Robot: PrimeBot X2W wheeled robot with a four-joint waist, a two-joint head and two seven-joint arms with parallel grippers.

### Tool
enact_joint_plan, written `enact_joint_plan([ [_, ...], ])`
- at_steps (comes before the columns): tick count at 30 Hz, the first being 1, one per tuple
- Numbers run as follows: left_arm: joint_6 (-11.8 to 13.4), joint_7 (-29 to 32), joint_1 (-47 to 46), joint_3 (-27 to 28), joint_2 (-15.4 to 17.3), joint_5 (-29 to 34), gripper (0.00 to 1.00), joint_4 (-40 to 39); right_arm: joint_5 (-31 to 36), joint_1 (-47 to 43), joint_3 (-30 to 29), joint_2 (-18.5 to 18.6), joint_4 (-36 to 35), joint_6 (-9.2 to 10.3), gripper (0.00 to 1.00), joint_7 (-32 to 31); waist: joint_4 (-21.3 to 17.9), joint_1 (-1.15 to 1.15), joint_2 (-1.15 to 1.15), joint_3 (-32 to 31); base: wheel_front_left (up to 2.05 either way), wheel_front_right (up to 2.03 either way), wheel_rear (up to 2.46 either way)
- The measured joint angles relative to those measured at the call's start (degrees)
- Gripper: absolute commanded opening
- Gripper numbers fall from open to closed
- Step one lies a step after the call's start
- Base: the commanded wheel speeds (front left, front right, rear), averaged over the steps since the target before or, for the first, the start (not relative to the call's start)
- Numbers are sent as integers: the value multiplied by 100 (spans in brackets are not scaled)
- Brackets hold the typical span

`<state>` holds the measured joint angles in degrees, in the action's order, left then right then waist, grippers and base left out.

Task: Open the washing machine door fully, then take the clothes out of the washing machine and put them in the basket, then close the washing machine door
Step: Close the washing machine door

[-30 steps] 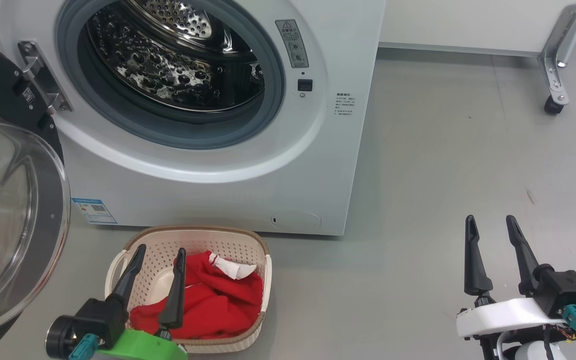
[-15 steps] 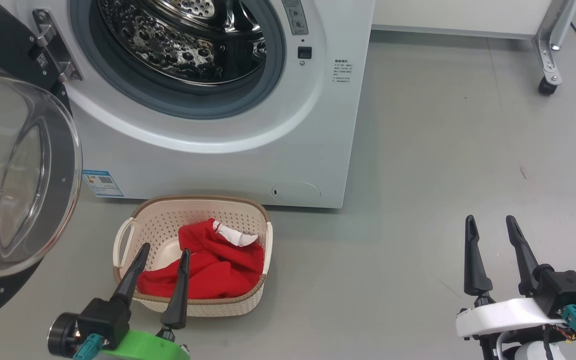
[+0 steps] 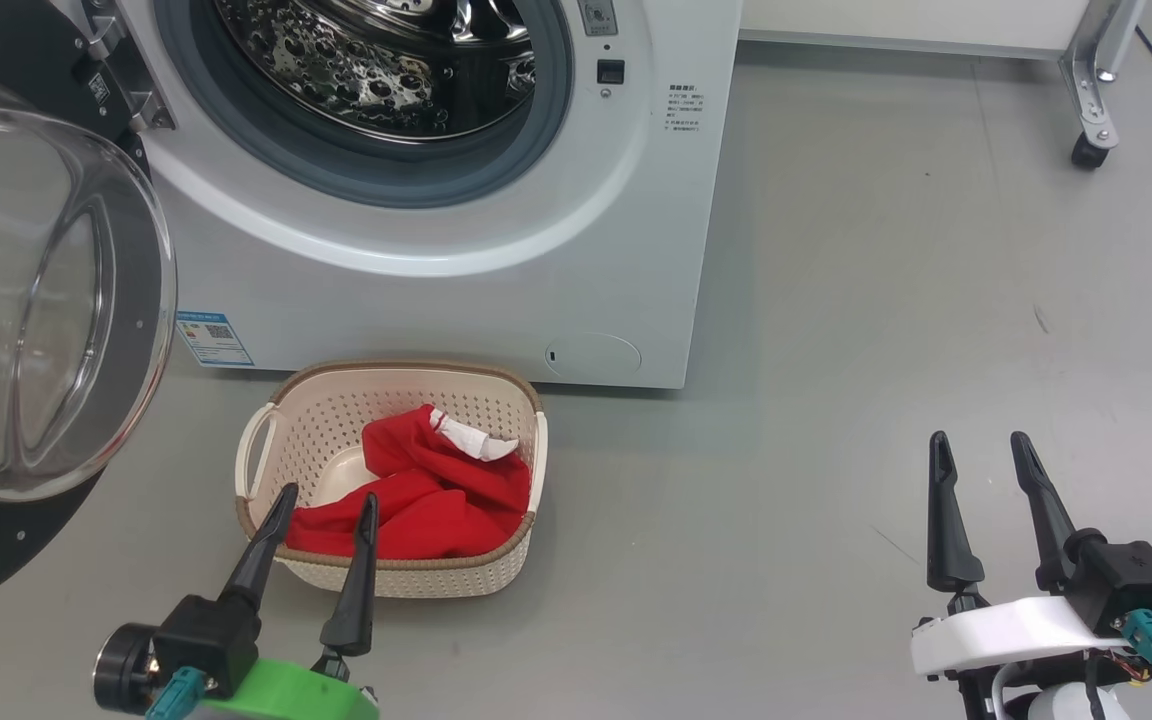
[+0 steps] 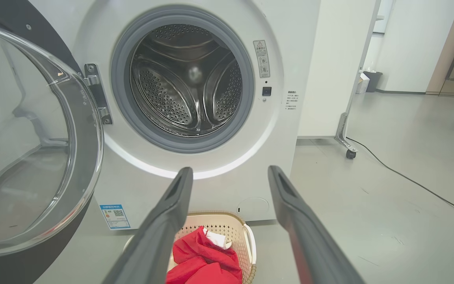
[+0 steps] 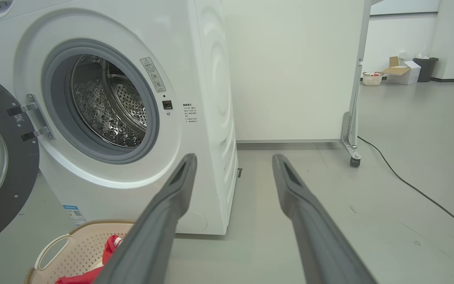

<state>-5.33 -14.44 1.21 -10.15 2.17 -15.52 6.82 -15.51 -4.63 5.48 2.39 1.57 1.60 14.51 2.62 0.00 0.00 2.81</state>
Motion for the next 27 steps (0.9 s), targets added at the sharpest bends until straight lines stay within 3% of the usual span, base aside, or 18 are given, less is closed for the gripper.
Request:
enact_joint_plan([
  [27,8,0,0,0,1,27,100,-35,-8,2,26,-5,40,-1,100,0,6,0,0,-18,-24,24,0],
])
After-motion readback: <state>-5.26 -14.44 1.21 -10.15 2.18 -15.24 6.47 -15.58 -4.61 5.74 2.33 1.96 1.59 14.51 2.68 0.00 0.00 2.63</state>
